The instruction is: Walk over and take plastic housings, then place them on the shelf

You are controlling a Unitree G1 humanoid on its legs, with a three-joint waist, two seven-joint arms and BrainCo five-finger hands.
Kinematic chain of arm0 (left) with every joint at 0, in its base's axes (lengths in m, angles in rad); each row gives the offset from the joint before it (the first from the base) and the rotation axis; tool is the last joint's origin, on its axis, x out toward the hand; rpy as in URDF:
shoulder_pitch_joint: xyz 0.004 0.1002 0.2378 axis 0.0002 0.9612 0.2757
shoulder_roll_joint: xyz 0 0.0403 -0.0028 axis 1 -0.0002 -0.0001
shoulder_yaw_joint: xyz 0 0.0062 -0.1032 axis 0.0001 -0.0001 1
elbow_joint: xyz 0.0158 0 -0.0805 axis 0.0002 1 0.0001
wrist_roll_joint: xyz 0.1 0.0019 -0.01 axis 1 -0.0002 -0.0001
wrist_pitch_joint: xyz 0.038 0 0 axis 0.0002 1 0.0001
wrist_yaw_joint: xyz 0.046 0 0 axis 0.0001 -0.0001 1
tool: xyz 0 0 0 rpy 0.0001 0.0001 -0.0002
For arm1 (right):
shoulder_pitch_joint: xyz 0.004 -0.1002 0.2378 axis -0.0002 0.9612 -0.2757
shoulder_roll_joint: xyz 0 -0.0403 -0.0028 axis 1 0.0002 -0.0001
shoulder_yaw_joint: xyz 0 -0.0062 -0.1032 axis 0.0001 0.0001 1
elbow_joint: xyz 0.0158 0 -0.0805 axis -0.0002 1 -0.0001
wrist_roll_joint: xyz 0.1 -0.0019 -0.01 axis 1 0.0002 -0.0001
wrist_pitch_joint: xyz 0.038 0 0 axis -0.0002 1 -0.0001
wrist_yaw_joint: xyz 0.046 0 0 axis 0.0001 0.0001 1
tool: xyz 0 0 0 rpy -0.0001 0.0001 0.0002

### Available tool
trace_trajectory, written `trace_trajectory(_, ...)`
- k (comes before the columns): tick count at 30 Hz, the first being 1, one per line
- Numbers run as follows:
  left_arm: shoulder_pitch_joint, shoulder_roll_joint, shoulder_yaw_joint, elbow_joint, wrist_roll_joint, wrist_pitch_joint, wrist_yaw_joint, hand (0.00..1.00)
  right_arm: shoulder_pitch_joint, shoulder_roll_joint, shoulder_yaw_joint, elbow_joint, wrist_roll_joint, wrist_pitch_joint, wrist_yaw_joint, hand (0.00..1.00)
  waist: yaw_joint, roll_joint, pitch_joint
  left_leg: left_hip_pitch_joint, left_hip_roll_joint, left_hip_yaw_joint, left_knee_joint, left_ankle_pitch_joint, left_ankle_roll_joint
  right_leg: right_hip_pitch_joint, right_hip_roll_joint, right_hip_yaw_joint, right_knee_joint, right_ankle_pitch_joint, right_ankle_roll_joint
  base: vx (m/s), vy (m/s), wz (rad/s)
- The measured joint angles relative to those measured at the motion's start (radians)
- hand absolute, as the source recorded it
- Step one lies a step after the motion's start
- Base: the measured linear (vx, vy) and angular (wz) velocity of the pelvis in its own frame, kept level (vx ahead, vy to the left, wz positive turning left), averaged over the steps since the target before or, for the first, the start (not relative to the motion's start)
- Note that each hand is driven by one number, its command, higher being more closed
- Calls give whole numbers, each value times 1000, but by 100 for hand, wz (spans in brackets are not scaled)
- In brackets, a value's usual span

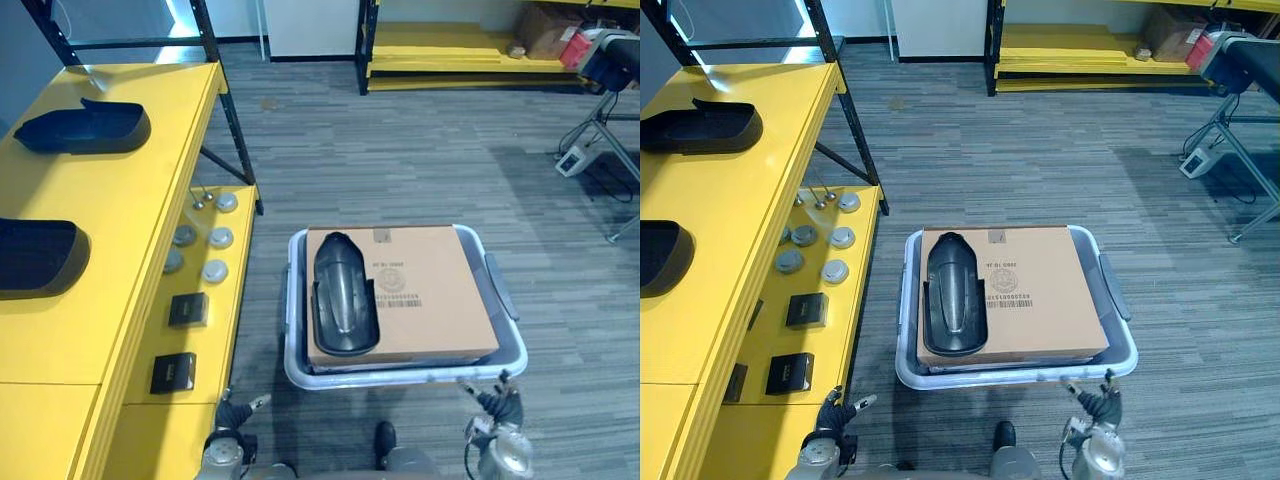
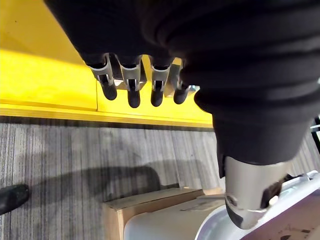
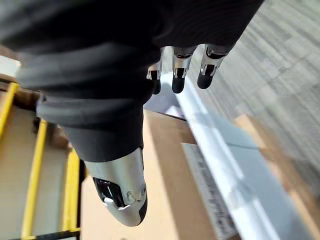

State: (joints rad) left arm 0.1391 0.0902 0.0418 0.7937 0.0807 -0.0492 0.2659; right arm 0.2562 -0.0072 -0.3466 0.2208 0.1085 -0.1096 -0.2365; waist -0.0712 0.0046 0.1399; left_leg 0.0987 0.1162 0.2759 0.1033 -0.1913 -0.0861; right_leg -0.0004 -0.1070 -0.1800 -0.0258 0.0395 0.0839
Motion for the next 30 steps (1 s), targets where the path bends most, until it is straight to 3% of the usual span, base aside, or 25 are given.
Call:
trace_trajectory(6, 36, -1, -1, 0, 1, -2, -3, 0, 24, -3, 58, -168, -66, -2, 8, 0, 3, -9, -19, -3, -8, -16, -4, 5, 7, 15, -6, -11, -16, 2, 2, -6, -2, 5)
trace_trajectory(10, 37, -5, -8, 1, 2, -7, -4, 0, -25, -21, 188, -199, -206, 0, 23, 0, 12, -24, -31, -20, -21, -49, -29, 23, 17, 18, -12, -40, -54, 27, 6, -40, -12, 17)
trace_trajectory(14, 39, -7, -12, 1, 10, -7, -4, 0, -123, -22, 232, -146, -349, 14, 16, 0, 34, -26, -31, -35, -31, -87, -32, 34, 22, 28, -21, -71, -72, 40, 7, -49, -5, 27)
trace_trajectory(17, 38, -7, -12, 1, 12, -7, -3, 0, -197, -21, 249, -88, -444, 51, -7, 0, 61, -30, -31, -55, -33, -120, -36, 43, 22, 24, -22, -101, -73, 41, 6, -60, -22, 32)
trace_trajectory(23, 34, -13, -12, -3, 12, -7, 0, 0, -364, -23, 241, 101, -571, 143, -65, 0, 85, -42, -5, -106, -51, -165, -67, 83, 30, -18, -37, -141, -73, 55, 5, -57, -17, 22)
trace_trajectory(30, 21, -14, -12, -30, 11, -14, 26, 0, -454, -18, 203, 206, -631, 238, -139, 0, 89, -53, 44, -146, -87, -194, -64, 96, 50, -38, -73, -166, -73, 70, 22, -22, 41, 15)
